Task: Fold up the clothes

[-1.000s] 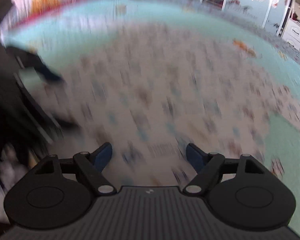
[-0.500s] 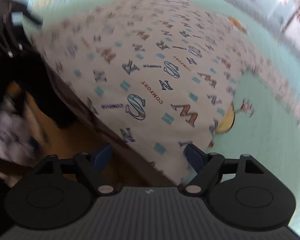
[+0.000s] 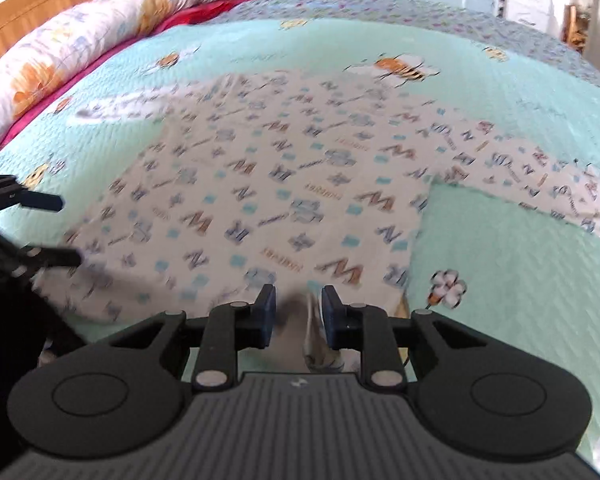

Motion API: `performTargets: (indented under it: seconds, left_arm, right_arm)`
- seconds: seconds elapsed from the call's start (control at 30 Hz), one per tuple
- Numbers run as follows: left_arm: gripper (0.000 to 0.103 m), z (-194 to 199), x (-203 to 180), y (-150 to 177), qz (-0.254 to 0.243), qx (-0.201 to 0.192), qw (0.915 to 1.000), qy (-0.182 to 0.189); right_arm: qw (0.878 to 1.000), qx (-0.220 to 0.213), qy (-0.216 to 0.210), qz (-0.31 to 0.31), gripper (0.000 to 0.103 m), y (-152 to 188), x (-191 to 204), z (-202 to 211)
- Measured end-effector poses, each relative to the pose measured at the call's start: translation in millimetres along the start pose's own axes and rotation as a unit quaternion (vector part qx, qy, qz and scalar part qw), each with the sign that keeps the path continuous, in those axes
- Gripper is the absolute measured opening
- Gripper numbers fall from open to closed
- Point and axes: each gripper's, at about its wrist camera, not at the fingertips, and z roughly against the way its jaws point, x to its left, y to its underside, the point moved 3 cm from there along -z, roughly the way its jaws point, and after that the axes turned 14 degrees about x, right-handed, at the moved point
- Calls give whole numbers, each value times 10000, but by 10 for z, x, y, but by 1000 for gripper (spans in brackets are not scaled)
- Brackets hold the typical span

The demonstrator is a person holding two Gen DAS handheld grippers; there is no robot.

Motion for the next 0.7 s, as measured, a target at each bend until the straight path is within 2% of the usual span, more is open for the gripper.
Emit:
performTargets:
  seconds: [0.07, 0.13, 0.2, 0.27, 0.3, 0.37, 0.43, 0.6, 0.67, 0.7]
  left_arm:
    - [94, -45, -207, 10, -368, 33, 9992, 148]
    - [94, -132, -394, 31, -803, 150, 9966, 83]
    - [94, -189, -483, 52, -1032, 210, 9944, 3]
    - [94, -255, -484, 45, -1029, 290, 9943, -28]
    - [94, -287, -485, 41, -1028, 330, 9941, -43]
    - [94, -375, -494, 37, -1034, 422, 9934, -241]
    - [94, -449, -471, 41, -957, 529, 9930, -437]
    - [93, -446, -256, 31, -484, 581, 9959, -500]
    - [88, -487, -133, -3, -205, 618, 9968, -457]
    - [81, -501, -54, -28, -24, 646, 9970, -416]
  right_arm:
    - [10000, 23, -24, -36, 25, -38, -14, -39]
    - [9999, 91, -105, 12, 26, -46, -30, -64]
    - [9990, 155, -171, 381, 31, 26, 23, -45]
    - [9962, 110, 94, 860, 51, 118, 104, -21]
    - [9934, 70, 322, 1100, 54, 158, 144, -19]
    - [9886, 94, 641, 1361, 55, 184, 186, -77]
    - [9886, 126, 606, 1375, 55, 181, 211, -104]
    - [9838, 12, 566, 1698, 55, 172, 343, -85]
    - [9848, 49, 479, 1670, 55, 180, 363, -138]
    - [9852, 64, 467, 1648, 55, 182, 375, -163]
